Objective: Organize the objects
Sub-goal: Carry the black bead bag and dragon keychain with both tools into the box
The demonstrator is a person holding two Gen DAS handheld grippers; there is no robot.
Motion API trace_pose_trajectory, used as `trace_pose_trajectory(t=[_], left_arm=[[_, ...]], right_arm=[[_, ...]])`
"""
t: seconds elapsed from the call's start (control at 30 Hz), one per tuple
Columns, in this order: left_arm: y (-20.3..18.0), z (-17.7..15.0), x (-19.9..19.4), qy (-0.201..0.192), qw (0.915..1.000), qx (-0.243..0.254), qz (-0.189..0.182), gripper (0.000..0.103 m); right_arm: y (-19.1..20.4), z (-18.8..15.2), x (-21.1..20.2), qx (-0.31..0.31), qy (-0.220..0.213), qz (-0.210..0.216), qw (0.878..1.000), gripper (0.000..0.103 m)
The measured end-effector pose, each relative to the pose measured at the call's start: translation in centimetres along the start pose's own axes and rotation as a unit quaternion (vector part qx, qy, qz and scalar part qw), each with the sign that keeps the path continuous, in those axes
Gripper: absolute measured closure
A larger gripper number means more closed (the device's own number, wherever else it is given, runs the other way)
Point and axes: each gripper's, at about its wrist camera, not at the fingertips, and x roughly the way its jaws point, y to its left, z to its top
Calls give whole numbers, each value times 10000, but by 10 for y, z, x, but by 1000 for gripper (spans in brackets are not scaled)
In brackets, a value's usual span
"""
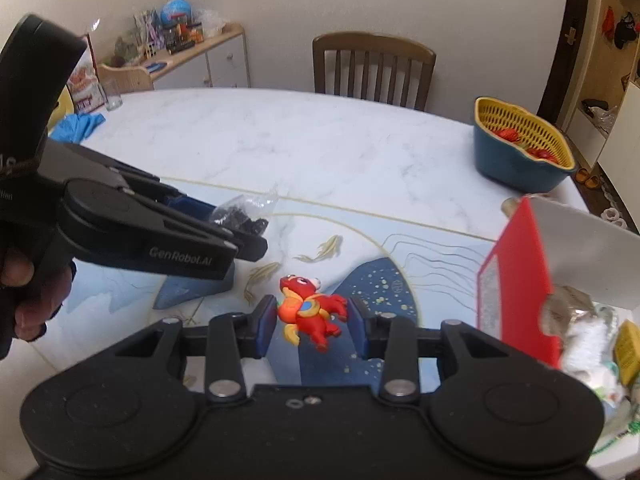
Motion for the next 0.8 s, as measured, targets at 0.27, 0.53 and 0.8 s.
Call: trace_pose_trajectory(t=[0.27,0.53,0.8], left_arm=[[-39,8,-34,-103,9996,260,-8,64],[-84,18,-55,-251,9986,458,-31,64],[-133,28,-59,-356,9973,637,32,64]], right_arm=[[-13,-1,-46,19,-223,77,9997,67],[-38,-7,-87,-32,-475,52,9989,67],[-79,-13,-112,-89,-539,-176,9984,67]])
